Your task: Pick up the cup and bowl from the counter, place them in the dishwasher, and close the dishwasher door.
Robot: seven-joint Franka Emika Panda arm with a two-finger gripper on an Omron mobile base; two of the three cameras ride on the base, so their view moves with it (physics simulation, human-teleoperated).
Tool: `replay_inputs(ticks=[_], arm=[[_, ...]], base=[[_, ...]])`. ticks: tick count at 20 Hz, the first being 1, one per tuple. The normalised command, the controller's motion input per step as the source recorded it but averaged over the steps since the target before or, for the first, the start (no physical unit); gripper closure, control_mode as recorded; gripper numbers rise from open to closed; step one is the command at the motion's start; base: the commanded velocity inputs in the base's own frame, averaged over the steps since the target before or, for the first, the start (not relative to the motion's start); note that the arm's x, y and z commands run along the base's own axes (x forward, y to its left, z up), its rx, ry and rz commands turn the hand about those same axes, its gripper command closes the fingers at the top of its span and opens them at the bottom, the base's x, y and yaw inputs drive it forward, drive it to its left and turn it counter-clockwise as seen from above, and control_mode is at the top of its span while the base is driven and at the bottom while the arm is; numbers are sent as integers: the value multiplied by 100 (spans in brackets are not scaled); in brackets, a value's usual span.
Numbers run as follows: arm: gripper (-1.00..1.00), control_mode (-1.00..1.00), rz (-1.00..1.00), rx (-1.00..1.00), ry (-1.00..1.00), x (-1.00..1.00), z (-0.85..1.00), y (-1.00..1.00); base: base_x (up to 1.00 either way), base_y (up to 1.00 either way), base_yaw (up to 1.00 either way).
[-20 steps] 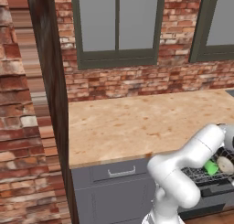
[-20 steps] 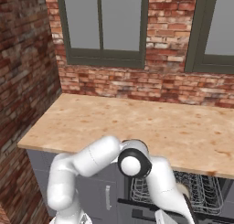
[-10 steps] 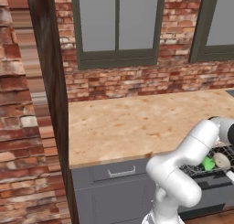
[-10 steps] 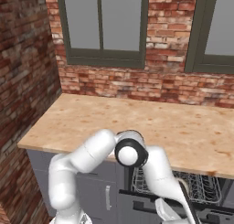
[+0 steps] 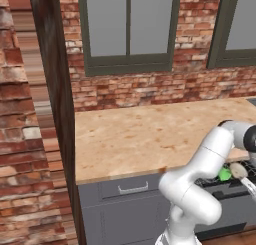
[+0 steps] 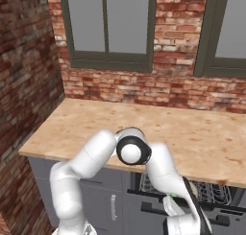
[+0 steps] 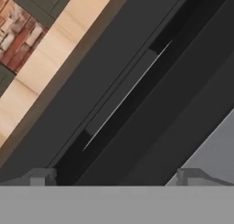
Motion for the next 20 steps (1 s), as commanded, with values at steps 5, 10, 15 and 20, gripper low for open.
replay_inputs(ticks=[5,10,15,20], arm=[[-100,-100,0,-7,-6,73,-26,9],[-100,-100,-1,-7,-6,68,-26,9],[-100,-100,-4,-8,-7,66,-26,7],[-100,-100,-4,-8,-8,61,-27,4]], base=[[0,0,0],[0,0,0],[0,0,0],[0,0,0]])
